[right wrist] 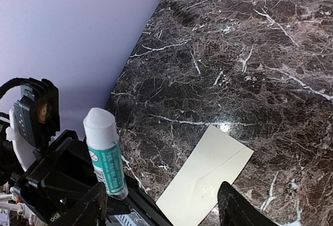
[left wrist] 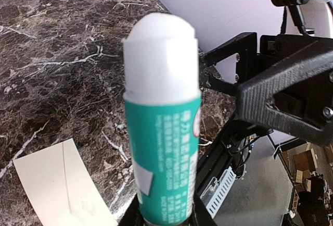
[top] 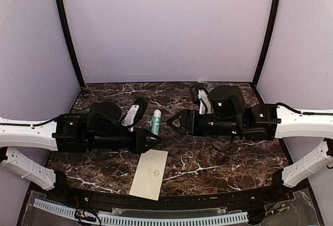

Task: Place the letter into the envelope and seal it
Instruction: Screw the solid glue.

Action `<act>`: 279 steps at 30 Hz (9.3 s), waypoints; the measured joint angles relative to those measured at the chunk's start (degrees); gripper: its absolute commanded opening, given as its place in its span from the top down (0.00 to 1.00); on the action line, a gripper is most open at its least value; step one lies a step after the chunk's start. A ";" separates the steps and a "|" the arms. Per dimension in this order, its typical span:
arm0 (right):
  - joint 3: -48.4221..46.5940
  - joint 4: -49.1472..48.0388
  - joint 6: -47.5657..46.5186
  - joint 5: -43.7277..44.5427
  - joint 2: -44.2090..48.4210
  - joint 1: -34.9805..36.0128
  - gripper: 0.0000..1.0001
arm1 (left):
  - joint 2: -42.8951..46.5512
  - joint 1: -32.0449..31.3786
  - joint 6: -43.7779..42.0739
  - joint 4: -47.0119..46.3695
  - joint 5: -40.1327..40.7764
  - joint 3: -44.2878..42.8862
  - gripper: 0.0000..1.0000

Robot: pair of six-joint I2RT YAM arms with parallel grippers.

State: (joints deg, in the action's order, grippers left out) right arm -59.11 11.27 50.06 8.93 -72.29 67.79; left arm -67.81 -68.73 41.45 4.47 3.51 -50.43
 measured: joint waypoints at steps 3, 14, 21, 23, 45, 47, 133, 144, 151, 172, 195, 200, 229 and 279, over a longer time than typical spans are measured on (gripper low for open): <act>-2.64 0.31 0.85 0.13 -3.54 0.83 0.32 | -1.07 -0.02 0.24 0.63 0.96 -0.04 1.00; -9.03 -0.76 2.45 -1.99 -13.27 1.55 0.58 | -3.06 -0.17 0.24 0.83 0.44 -0.11 1.00; -10.43 -1.40 3.41 -3.30 -14.75 1.73 1.00 | -3.43 -0.17 0.20 0.96 0.42 -0.11 1.00; -10.32 -1.81 3.41 -3.39 -14.75 1.70 1.00 | -3.41 -0.17 0.11 0.94 0.39 -0.11 1.00; 1.81 -29.07 -9.27 -36.96 -0.33 -0.22 1.00 | 2.75 0.00 -2.40 -16.65 -32.76 -0.22 1.00; 1.88 -31.06 -9.31 -40.11 -0.33 -0.22 1.00 | 2.75 -0.07 -2.69 -17.53 -35.45 -0.57 1.00; -0.09 -22.60 -6.95 -25.64 -3.74 1.18 1.00 | 4.76 -0.17 -3.26 -7.93 -20.94 0.48 1.00; 2.40 -37.59 -8.59 -46.95 -1.99 0.70 1.00 | 5.05 -0.46 -1.20 -19.93 -40.00 0.55 1.00; 3.65 -40.52 -8.44 -49.20 -2.01 0.66 0.73 | 4.87 -0.57 0.09 -20.72 -41.83 0.55 1.00; 5.33 -13.51 -3.04 -10.95 6.88 -1.40 0.38 | 11.96 -0.55 -5.18 -1.01 -6.40 -0.11 1.00; -7.87 -7.34 1.20 -5.97 -10.49 3.17 0.60 | 4.92 -0.50 -1.51 7.54 1.60 -0.17 1.00; -9.84 -7.04 1.01 -5.90 -12.09 3.48 0.61 | 4.46 -0.50 -1.51 7.19 0.72 -0.15 1.00; 0.15 -25.70 -6.10 -29.42 -4.37 -0.22 1.00 | 6.56 -0.17 -2.19 -8.52 -22.97 1.99 1.00; 1.27 -13.70 -2.34 -20.87 -0.15 -2.01 0.31 | 5.84 -0.44 -3.30 -1.86 -15.45 2.67 1.00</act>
State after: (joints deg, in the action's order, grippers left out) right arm -57.84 -2.44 47.72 -11.94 -72.44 65.78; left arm -61.98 -69.17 38.15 2.61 -11.94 -47.77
